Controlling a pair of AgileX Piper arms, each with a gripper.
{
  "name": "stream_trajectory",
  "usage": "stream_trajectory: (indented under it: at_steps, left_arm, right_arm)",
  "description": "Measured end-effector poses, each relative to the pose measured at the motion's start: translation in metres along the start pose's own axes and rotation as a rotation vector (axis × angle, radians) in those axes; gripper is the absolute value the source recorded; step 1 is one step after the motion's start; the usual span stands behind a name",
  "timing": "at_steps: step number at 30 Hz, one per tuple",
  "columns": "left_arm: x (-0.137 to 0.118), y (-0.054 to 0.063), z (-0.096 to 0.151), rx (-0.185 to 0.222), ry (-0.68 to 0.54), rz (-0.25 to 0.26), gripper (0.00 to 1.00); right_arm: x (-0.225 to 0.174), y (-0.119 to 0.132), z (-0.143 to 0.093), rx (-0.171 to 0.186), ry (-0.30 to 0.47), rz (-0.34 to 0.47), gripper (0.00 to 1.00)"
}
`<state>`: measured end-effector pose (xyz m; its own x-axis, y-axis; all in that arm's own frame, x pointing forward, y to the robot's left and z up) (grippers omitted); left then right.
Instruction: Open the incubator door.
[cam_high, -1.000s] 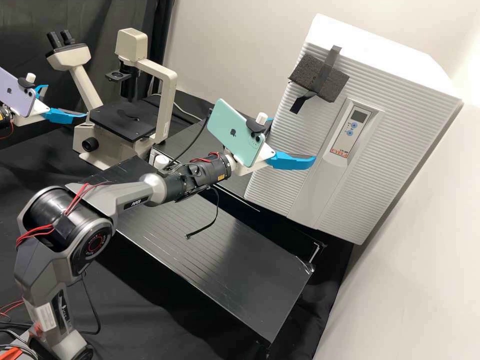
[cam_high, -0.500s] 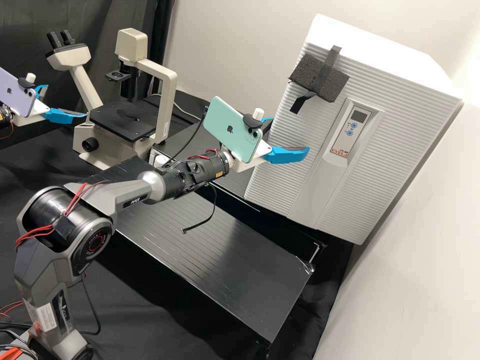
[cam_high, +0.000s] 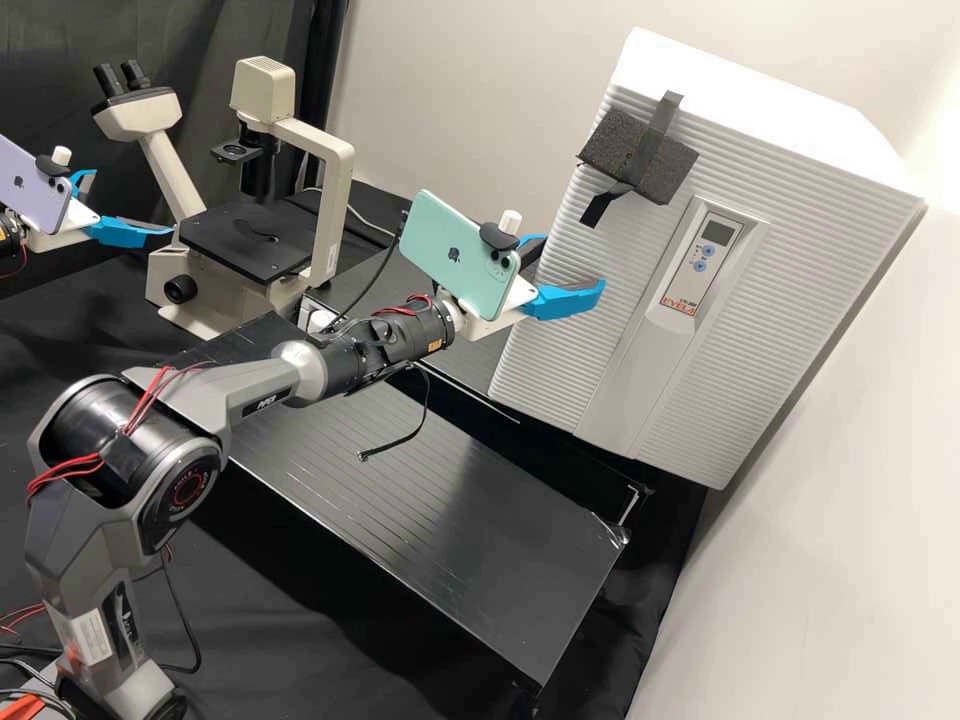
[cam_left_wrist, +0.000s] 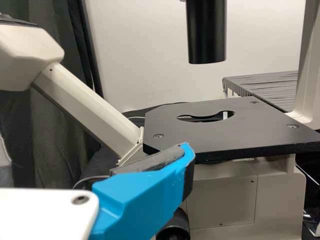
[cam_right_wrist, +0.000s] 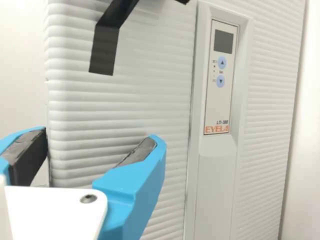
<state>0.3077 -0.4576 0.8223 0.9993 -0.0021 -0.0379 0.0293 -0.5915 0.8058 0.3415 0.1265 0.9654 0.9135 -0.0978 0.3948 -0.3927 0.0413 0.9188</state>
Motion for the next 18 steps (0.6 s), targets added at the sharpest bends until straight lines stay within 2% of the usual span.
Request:
stream_trajectory:
  at_steps: [14,18]
  left_arm:
    - [0.0,0.0,0.0,0.0,0.0,0.0,1.0]
    - [0.0,0.0,0.0,0.0,0.0,0.0,1.0]
  right_arm:
    - [-0.002,0.007,-0.002,0.003,0.008,-0.003,0.0]
    - [-0.004,0.01,0.004,0.008,0.006,-0.019,0.0]
